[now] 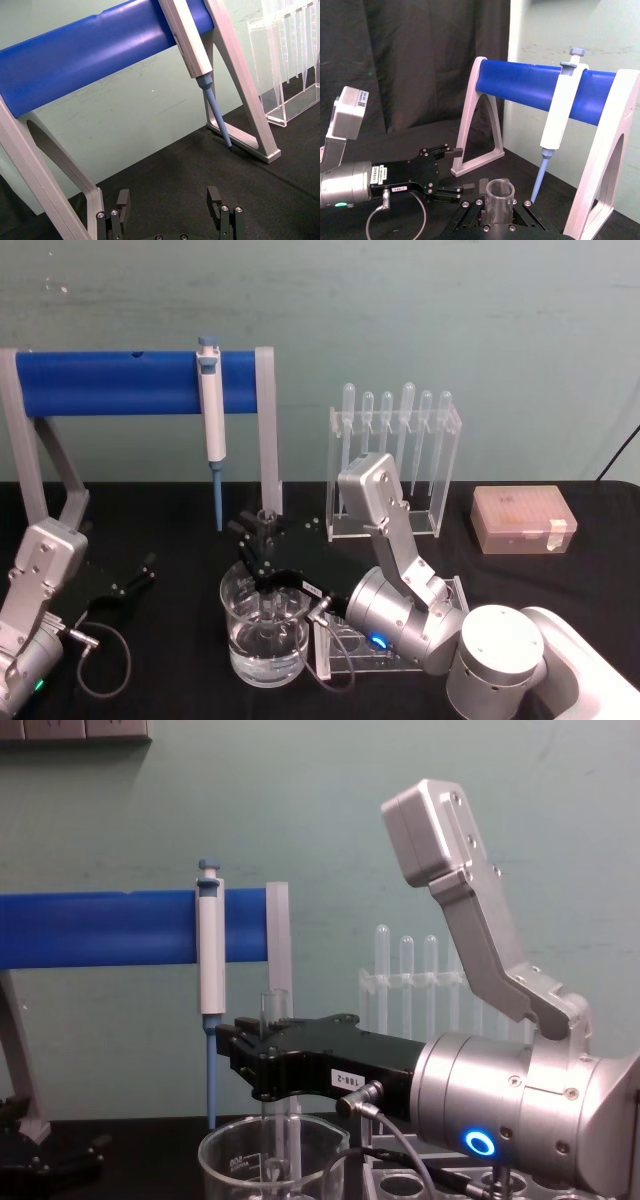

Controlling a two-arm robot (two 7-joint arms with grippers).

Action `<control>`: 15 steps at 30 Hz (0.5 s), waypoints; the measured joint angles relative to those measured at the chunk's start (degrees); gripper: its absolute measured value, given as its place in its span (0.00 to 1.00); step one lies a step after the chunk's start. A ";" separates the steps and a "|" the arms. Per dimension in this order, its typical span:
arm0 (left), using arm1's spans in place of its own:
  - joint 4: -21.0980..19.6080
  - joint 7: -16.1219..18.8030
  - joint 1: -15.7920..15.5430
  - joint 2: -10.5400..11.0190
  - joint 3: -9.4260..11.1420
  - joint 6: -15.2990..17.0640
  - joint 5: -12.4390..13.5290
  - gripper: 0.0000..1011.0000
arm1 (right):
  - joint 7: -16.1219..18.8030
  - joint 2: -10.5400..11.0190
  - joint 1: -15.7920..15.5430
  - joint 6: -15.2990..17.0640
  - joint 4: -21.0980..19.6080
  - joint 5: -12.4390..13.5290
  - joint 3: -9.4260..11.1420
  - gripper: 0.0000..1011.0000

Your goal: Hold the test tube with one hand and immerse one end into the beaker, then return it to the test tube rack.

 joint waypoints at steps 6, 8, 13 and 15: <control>0.00 0.00 0.00 0.00 0.00 0.00 0.00 0.99 | 0.00 0.00 0.00 0.00 0.00 0.00 0.00 0.13; 0.00 0.00 0.00 0.00 0.00 0.00 0.00 0.99 | 0.00 0.00 0.00 0.00 0.00 0.00 0.00 0.13; 0.00 0.00 0.00 0.00 0.00 0.00 0.00 0.99 | 0.00 0.00 0.00 0.00 0.00 0.00 0.00 0.13; 0.00 0.00 0.00 0.00 0.00 0.00 0.00 0.99 | 0.00 0.00 0.00 0.00 0.00 0.00 0.00 0.13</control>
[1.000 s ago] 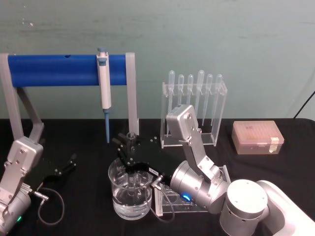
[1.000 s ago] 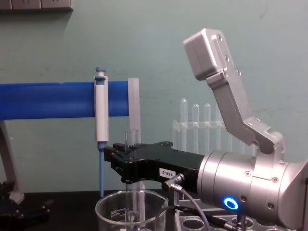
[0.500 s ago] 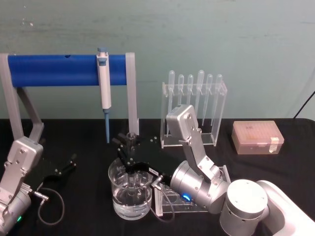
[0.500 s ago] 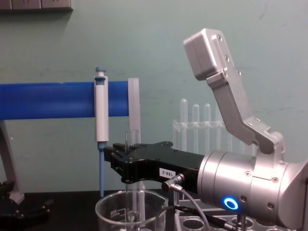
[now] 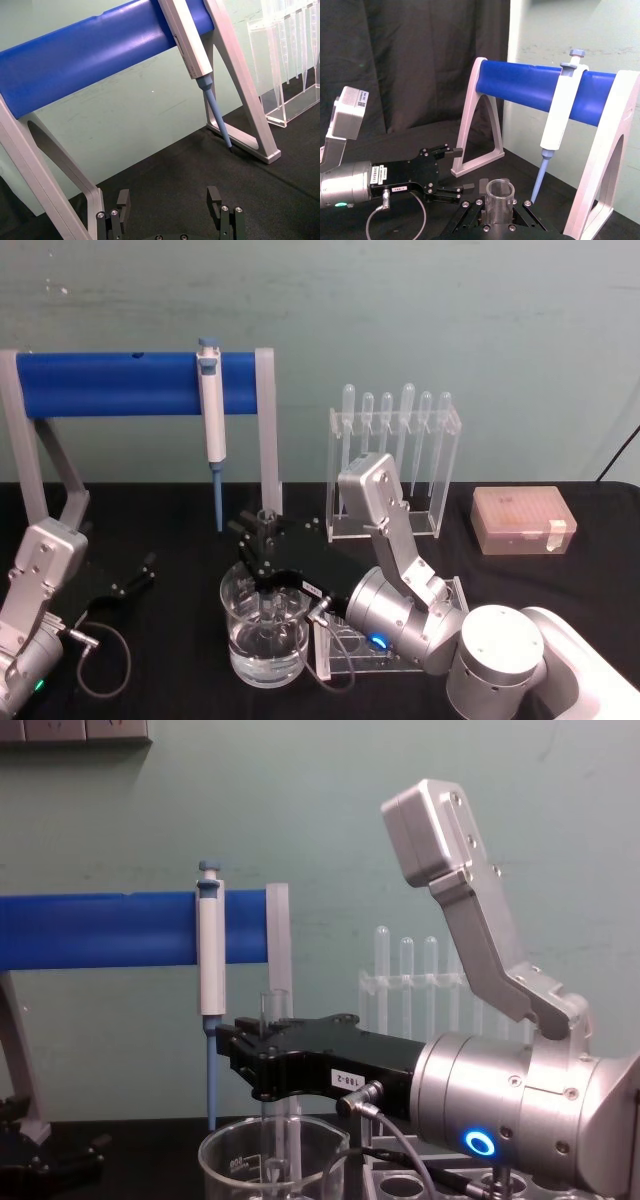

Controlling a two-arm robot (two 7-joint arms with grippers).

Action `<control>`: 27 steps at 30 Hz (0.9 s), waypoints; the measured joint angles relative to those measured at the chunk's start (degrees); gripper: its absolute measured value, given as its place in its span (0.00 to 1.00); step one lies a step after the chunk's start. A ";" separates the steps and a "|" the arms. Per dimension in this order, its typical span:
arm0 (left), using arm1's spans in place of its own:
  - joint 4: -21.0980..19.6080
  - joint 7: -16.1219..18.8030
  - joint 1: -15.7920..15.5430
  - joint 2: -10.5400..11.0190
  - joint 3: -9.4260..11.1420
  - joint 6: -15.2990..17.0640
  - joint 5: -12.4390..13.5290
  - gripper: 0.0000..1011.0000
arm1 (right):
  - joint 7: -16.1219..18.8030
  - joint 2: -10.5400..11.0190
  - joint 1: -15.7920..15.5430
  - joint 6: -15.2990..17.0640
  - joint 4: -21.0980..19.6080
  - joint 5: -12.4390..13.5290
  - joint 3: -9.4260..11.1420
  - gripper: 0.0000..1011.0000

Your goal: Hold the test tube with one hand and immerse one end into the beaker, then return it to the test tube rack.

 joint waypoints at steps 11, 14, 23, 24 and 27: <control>0.00 0.00 0.00 0.00 0.00 0.00 0.00 0.99 | 0.00 0.00 0.00 0.00 0.00 0.00 0.00 0.13; 0.00 0.00 0.00 0.00 0.00 0.00 0.00 0.99 | 0.00 0.00 0.00 0.00 0.00 0.00 0.00 0.13; 0.00 0.00 0.00 0.00 0.00 0.00 0.00 0.99 | 0.00 0.00 0.00 0.00 0.00 0.00 0.00 0.13; 0.00 0.00 0.00 0.00 0.00 0.00 0.00 0.99 | 0.00 0.00 0.00 0.00 0.00 0.00 0.00 0.13; 0.00 0.00 0.00 0.00 0.00 0.00 0.00 0.99 | 0.00 0.00 0.00 0.00 0.00 0.00 0.00 0.13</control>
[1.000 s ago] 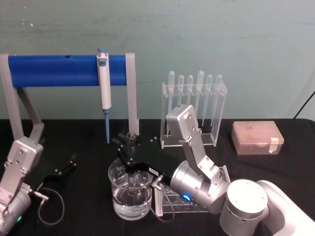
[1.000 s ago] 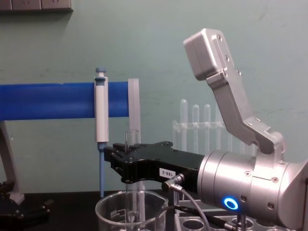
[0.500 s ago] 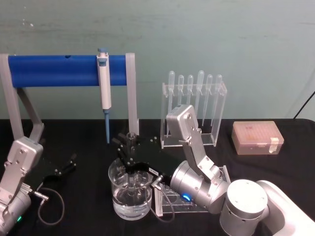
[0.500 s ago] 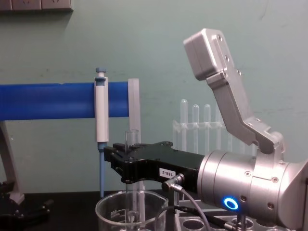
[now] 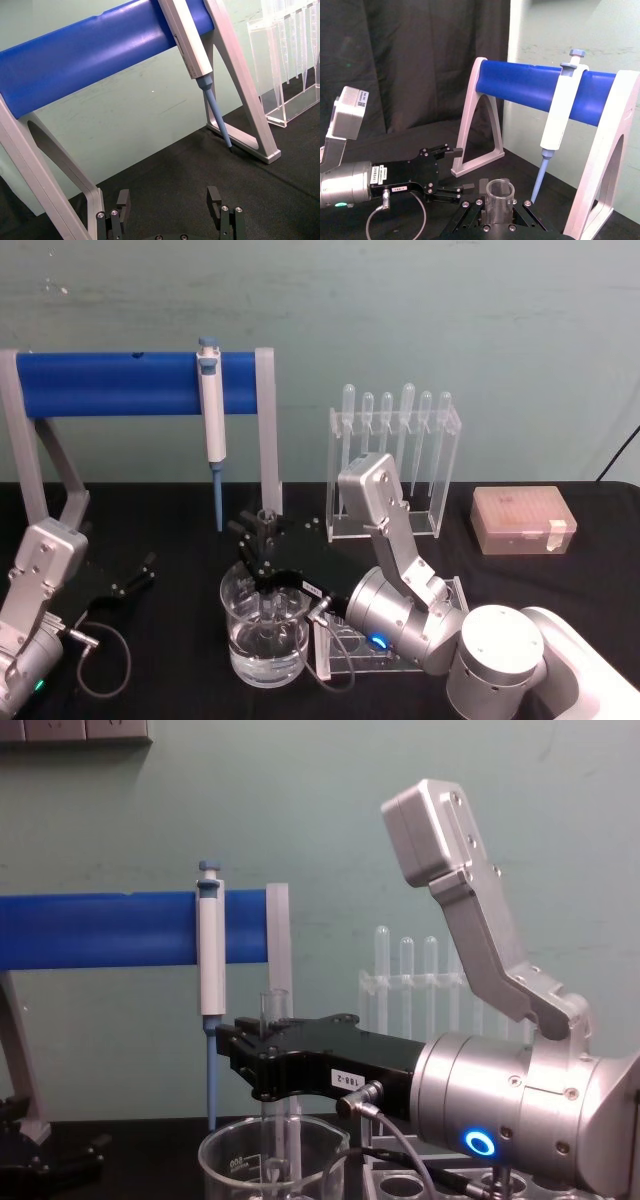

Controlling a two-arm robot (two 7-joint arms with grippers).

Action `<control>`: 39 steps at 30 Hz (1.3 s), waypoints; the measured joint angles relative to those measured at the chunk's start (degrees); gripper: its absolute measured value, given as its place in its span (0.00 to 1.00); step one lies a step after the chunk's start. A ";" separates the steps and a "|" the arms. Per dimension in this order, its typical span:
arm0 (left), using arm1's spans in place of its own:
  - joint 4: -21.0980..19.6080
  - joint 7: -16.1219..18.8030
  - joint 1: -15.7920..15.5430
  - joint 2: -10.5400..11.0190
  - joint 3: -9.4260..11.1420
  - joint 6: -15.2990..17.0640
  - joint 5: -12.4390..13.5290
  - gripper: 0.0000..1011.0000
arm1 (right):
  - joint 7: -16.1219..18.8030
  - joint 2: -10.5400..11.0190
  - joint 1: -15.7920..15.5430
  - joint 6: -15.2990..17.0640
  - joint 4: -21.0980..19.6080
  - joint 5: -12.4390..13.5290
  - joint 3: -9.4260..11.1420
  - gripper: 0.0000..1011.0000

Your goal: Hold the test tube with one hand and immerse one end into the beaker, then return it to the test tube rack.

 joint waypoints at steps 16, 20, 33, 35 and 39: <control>0.00 0.00 0.00 0.00 0.00 0.00 0.00 0.99 | 0.00 0.00 0.00 0.00 0.00 0.00 0.00 0.13; 0.00 0.00 0.00 0.00 0.00 0.00 0.00 0.99 | 0.00 0.00 0.00 0.00 0.00 0.00 0.00 0.13; 0.00 0.00 0.00 0.00 0.00 0.00 0.00 0.99 | 0.00 0.00 0.00 0.00 0.00 0.00 0.00 0.13; 0.00 0.00 0.00 0.00 0.00 0.00 0.00 0.99 | 0.00 0.00 0.00 0.00 0.00 0.00 0.00 0.13; 0.00 0.00 0.00 0.00 0.00 0.00 0.00 0.99 | 0.00 0.00 0.00 0.00 0.00 0.00 0.00 0.13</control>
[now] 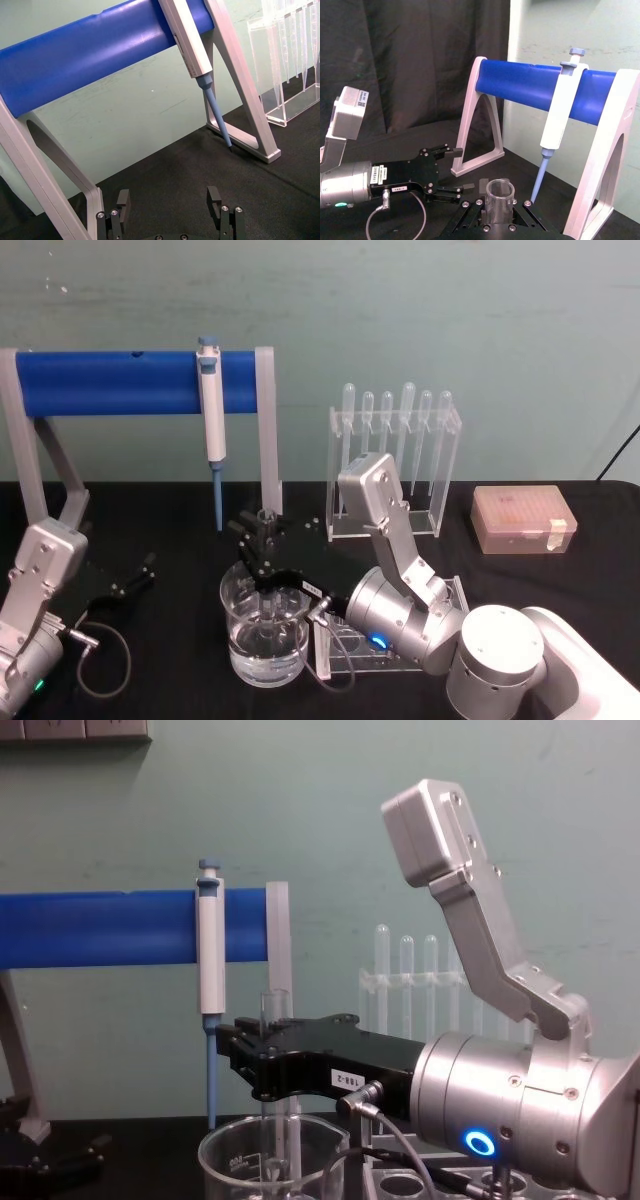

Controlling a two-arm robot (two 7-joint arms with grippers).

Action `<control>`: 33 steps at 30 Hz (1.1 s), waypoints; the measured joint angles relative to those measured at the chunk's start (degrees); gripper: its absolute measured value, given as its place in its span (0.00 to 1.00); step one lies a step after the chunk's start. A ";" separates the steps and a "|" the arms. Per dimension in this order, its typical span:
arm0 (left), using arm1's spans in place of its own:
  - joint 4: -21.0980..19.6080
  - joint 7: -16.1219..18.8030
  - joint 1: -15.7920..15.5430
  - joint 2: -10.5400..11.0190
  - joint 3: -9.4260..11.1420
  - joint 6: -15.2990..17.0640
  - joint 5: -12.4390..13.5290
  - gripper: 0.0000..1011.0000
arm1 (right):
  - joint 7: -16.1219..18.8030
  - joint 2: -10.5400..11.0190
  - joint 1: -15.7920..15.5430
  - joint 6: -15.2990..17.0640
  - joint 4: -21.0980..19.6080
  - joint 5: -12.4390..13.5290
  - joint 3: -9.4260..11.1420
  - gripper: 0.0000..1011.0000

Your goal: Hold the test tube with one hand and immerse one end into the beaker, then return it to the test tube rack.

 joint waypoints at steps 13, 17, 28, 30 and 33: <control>0.00 0.00 0.00 0.00 0.00 0.00 0.01 0.99 | 0.00 0.00 0.00 0.00 0.00 0.00 0.00 0.13; 0.00 0.00 0.00 0.00 0.00 0.00 0.00 0.99 | 0.00 0.00 0.00 0.00 0.00 0.00 0.00 0.13; 0.00 0.00 0.00 0.00 0.00 0.00 0.00 0.99 | 0.00 0.00 0.00 0.00 0.00 0.00 0.00 0.13; 0.00 0.00 0.00 0.00 0.00 0.00 0.00 0.99 | 0.00 0.00 0.00 0.00 0.00 0.00 0.00 0.13; 0.00 0.00 0.00 0.00 0.00 0.00 0.00 0.99 | 0.00 0.00 0.00 0.00 0.00 0.00 0.00 0.13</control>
